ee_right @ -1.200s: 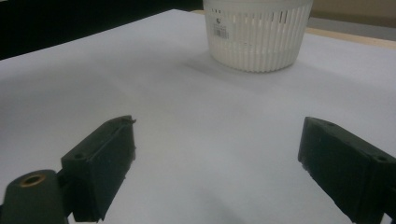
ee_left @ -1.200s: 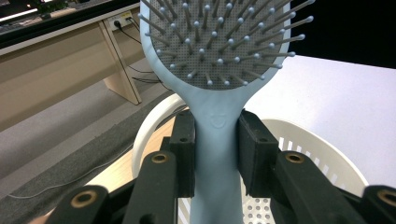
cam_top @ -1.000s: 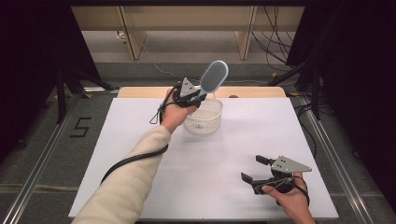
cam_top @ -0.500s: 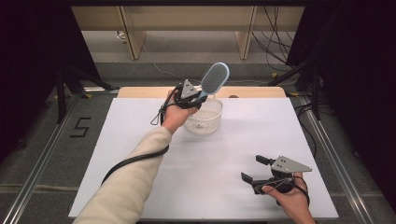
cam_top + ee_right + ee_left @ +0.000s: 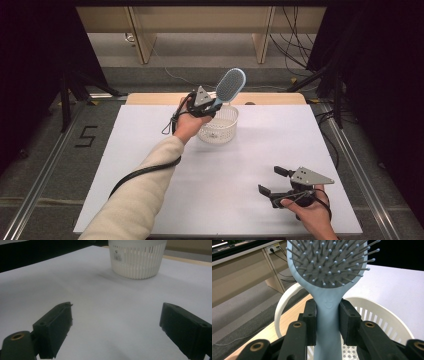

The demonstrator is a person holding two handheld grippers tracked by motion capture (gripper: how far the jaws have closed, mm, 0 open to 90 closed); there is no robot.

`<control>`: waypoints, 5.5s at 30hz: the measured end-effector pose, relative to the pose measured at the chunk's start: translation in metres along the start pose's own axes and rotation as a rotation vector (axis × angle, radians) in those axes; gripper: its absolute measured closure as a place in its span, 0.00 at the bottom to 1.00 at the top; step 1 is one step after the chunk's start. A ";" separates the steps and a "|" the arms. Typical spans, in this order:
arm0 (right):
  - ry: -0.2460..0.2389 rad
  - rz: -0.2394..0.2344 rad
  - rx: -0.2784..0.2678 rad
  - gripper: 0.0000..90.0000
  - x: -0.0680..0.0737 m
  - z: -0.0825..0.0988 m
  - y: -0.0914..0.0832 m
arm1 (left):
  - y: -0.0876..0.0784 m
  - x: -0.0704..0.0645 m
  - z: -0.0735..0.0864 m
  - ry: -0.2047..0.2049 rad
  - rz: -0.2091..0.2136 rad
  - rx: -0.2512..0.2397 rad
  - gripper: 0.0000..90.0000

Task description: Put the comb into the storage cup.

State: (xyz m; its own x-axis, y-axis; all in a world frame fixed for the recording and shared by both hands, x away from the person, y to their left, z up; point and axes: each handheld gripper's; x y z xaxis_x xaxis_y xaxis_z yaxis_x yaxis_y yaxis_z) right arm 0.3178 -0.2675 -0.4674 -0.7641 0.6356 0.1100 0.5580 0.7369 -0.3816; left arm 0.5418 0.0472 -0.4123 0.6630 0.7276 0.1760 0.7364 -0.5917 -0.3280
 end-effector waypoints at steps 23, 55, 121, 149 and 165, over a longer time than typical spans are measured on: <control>0.000 0.000 0.002 0.13 0.000 0.000 0.000 | 0.002 -0.002 0.004 0.016 0.007 0.018 0.77; 0.002 -0.003 0.004 0.13 0.000 0.000 0.000 | 0.006 -0.006 0.009 0.032 0.016 0.040 0.77; 0.005 -0.006 0.006 0.13 0.000 0.001 0.000 | 0.012 -0.013 0.009 0.093 0.056 0.096 0.76; 0.002 -0.003 0.009 0.13 0.000 0.001 0.000 | -0.004 -0.005 0.005 0.000 0.035 0.091 0.53; 0.003 -0.001 0.011 0.13 0.000 0.001 0.001 | -0.028 -0.001 -0.005 -0.063 -0.005 0.167 0.17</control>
State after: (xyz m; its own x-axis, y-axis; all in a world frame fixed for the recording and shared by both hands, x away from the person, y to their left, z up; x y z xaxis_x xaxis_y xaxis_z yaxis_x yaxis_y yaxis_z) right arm 0.3178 -0.2668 -0.4684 -0.7638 0.6354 0.1131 0.5536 0.7351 -0.3914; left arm 0.5216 0.0616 -0.3991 0.6458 0.7539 0.1208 0.7035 -0.5260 -0.4780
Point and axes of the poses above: each handheld gripper's, and its own axes: y roughly forward along the jaws, z roughly out of its underside, x roughly to its left, and after that the axes turned 4 degrees about -z, right-handed
